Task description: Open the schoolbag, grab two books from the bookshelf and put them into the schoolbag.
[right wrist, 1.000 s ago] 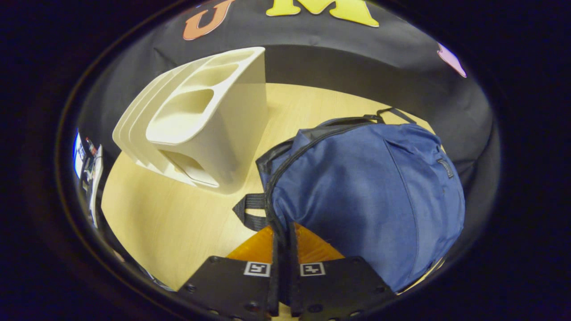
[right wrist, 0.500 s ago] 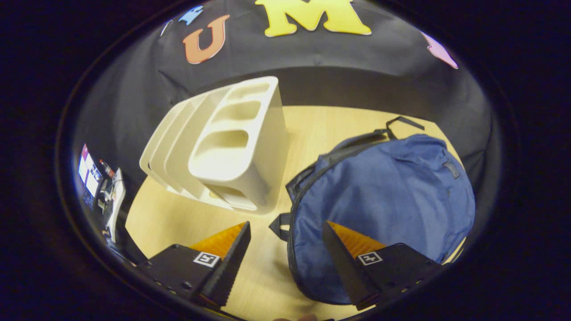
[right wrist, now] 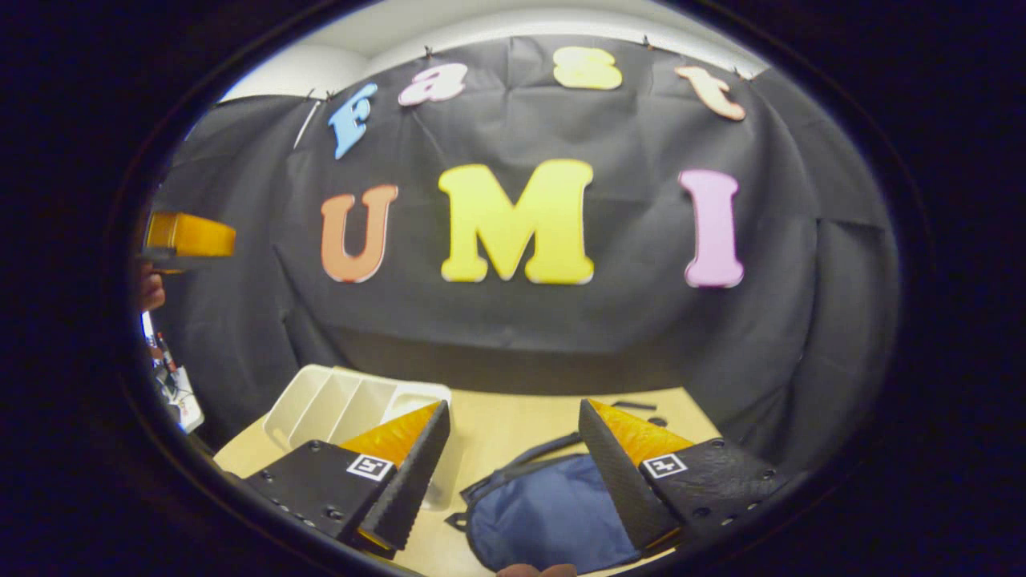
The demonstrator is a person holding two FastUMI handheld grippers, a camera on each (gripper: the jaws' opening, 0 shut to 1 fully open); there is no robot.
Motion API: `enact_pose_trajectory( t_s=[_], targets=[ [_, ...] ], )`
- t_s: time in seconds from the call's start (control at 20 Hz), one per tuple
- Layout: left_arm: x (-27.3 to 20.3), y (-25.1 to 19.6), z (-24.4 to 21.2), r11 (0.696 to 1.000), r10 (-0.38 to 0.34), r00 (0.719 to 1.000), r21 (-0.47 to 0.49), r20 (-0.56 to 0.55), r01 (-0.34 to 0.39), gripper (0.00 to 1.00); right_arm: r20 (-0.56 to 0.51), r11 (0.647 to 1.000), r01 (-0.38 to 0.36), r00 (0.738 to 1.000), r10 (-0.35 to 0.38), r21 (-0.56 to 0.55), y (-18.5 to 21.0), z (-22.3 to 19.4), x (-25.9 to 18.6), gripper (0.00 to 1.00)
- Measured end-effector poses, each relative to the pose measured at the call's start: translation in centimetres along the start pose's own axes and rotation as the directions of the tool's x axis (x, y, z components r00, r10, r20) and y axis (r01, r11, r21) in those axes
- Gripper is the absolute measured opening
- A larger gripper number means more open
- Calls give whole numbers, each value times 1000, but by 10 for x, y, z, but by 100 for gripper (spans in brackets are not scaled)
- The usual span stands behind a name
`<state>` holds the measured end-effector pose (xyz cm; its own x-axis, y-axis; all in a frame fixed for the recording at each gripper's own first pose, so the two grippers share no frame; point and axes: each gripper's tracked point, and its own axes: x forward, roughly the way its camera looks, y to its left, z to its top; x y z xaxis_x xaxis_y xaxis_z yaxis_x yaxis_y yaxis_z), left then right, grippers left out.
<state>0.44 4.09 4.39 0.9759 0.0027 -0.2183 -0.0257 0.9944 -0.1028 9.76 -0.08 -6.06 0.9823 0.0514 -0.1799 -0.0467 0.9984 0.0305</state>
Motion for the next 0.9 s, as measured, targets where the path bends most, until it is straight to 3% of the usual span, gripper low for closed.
enact_pose_trajectory(
  t_s=[0.1,0.15,0.3,0.35,0.5,0.55,0.65,0.9],
  targets=[
    [-5,-7,8,1000,-15,999,6,34,15,98,99,1000,28,995,-29,5,1,42,-22,93],
    [-8,-11,12,1000,-23,998,16,52,22,98,137,999,39,990,-39,1,0,59,-29,96],
    [-20,-18,25,999,-35,993,43,111,30,98,210,998,57,976,-53,-10,3,89,-48,93],
    [-24,-23,25,998,-48,992,43,121,44,93,217,998,59,974,-56,-5,5,93,-52,94],
    [-36,-28,26,997,-61,986,59,153,53,98,238,997,73,968,-77,24,4,106,-67,96],
    [-40,-29,27,997,-57,985,70,162,46,93,248,996,80,965,-84,28,4,110,-72,96],
    [-45,-20,26,996,-18,984,91,180,2,100,261,997,81,962,-83,17,9,113,-80,96],
    [-54,-26,23,993,-34,979,116,202,11,98,277,997,73,958,-71,3,17,118,-95,96]
  ],
)
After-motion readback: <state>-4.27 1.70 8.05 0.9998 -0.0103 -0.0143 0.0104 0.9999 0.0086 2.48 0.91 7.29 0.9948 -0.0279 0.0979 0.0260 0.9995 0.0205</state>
